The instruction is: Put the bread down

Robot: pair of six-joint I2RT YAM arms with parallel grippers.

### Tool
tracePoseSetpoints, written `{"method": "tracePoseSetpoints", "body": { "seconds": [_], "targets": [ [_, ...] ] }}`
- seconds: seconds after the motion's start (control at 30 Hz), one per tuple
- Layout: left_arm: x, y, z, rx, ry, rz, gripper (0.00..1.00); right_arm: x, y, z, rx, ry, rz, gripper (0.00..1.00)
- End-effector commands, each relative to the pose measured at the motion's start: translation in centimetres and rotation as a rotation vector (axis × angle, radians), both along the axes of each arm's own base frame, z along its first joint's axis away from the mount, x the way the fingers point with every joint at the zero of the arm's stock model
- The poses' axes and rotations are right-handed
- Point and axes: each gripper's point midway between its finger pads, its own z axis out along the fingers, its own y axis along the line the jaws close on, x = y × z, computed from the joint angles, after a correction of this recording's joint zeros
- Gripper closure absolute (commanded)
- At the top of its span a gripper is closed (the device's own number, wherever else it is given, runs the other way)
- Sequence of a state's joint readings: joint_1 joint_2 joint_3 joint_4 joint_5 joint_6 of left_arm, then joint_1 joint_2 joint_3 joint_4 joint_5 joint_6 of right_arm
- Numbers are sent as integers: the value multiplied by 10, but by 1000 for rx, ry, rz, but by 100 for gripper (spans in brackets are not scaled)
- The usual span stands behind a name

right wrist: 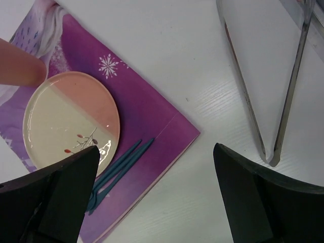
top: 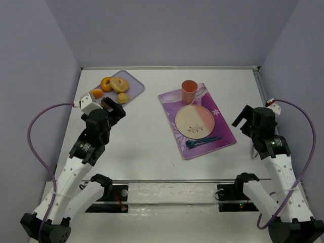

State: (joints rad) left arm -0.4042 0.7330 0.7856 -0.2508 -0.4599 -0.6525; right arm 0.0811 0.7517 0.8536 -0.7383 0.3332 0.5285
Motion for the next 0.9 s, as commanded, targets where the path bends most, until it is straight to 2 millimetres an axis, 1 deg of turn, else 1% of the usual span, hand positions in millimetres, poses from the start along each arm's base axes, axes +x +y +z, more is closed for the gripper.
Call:
{"method": "tracePoseSetpoints", "body": {
  "seconds": [0.0, 0.1, 0.13, 0.17, 0.23, 0.27, 0.3, 0.37, 0.4, 0.43, 0.53, 0.57, 0.63, 0.7, 0.73, 0.77, 0.8, 0.83, 0.87],
  "targets": [
    [9, 2, 28, -28, -86, 31, 1, 6, -2, 27, 8, -72, -25, 0],
    [12, -2, 29, -26, -87, 14, 1, 6, -6, 27, 11, -83, -52, 0],
    [13, -4, 28, -24, -86, 3, 1, 6, -10, 25, -2, -81, -73, 0],
    [14, -6, 30, -25, -92, -2, 1, 6, -14, 16, 5, -68, -118, 0],
    [16, -8, 31, -26, -95, -12, 1, 7, -25, 3, -34, -21, -177, 0],
    [16, -9, 30, -24, -93, -16, 1, 8, -26, -1, -46, 2, -184, 0],
    [17, -9, 30, -22, -94, -19, 1, 9, -33, -5, -54, 27, -207, 0],
    [20, -13, 29, -17, -93, -35, 1, 15, -38, -22, -50, 105, -226, 0],
    [21, -13, 30, -15, -97, -36, 1, 16, -48, -27, -35, 122, -273, 0],
    [22, -15, 29, -12, -92, -44, 1, 18, -52, -37, -23, 159, -290, 0],
    [25, -17, 25, 4, -78, -60, 1, 18, -74, -50, -16, 197, -336, 0],
    [25, -18, 24, 7, -74, -63, 1, 23, -71, -59, 1, 224, -298, 1],
    [27, -17, 22, 4, -73, -58, 1, 29, -67, -69, 12, 256, -262, 2],
    [28, -19, 20, 3, -69, -68, 1, 34, -72, -77, 1, 277, -264, 4],
    [30, -21, 21, 0, -72, -77, 1, 37, -73, -89, -2, 322, -261, 5],
    [30, -23, 20, 1, -70, -84, 1, 39, -74, -95, -6, 343, -264, 6],
    [31, -23, 20, 2, -69, -86, 1, 43, -80, -96, -11, 347, -280, 10],
    [32, -24, 18, 3, -64, -90, 1, 48, -89, -107, -23, 378, -297, 11],
    [32, -25, 18, 2, -62, -93, 1, 51, -94, -110, -28, 390, -306, 12]
  ]
}}
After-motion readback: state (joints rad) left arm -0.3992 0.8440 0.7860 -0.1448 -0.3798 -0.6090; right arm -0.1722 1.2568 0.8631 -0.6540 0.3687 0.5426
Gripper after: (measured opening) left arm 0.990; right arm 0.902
